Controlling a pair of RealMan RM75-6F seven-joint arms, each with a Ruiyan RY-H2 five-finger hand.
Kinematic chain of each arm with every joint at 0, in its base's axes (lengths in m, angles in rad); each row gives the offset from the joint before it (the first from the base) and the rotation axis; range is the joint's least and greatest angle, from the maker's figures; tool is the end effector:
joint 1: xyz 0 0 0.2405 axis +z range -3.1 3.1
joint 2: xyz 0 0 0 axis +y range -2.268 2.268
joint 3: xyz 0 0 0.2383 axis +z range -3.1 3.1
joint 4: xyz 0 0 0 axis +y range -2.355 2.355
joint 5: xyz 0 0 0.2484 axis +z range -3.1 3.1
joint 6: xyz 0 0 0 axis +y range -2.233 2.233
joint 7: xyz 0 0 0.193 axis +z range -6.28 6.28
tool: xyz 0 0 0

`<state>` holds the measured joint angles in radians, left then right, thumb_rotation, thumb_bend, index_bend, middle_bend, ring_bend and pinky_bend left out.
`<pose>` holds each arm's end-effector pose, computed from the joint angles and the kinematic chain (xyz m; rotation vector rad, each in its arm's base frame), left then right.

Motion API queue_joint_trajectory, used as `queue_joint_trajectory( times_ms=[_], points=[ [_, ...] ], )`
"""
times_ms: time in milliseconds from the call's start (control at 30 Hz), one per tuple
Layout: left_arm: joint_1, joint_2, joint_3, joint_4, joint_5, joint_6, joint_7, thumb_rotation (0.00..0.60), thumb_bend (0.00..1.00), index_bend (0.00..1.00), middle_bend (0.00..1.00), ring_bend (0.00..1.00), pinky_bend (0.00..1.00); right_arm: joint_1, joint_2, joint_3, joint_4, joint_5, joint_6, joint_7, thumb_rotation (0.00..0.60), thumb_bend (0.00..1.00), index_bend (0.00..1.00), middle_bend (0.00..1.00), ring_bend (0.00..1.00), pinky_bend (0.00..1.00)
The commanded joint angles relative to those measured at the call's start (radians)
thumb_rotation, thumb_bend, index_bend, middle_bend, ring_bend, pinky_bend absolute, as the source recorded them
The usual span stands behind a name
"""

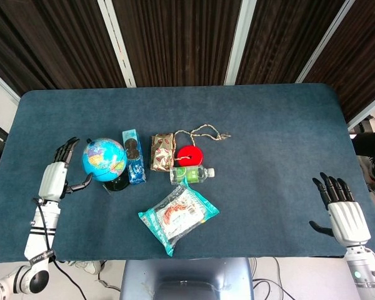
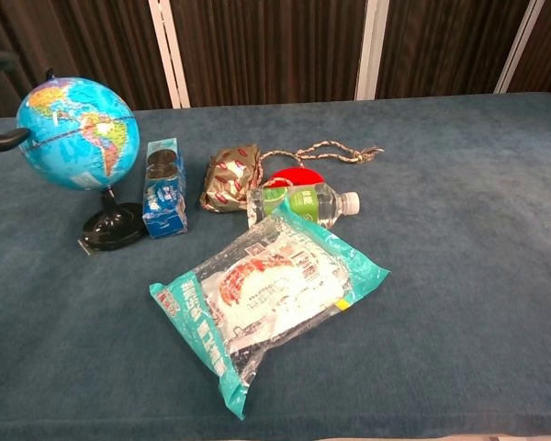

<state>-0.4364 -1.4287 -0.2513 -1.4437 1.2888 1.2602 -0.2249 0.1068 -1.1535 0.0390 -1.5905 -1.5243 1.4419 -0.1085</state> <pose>-0.2221 0.3741 0.0443 -1.2785 -1.1712 -1.3375 -0.3054 -0.2356 0.0956 1.4799 -0.8435 0.8313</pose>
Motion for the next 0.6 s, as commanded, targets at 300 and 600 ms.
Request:
queue_joint_trajectory(
  times_ms=[300, 600],
  points=[
    [0.021, 0.003, 0.004, 0.016, -0.015, 0.008, -0.016, 0.575, 0.31, 0.00, 0.00, 0.00, 0.05, 0.002, -0.002, -0.001, -0.001, 0.000, -0.004, -0.006, 0.600, 0.15, 0.00, 0.00, 0.00, 0.00],
    [0.025, 0.006, -0.004, 0.039, -0.049, -0.016, -0.024, 0.575, 0.31, 0.00, 0.00, 0.00, 0.05, 0.001, -0.003, 0.001, -0.002, 0.004, -0.003, -0.008, 0.600, 0.15, 0.00, 0.00, 0.00, 0.00]
  ],
)
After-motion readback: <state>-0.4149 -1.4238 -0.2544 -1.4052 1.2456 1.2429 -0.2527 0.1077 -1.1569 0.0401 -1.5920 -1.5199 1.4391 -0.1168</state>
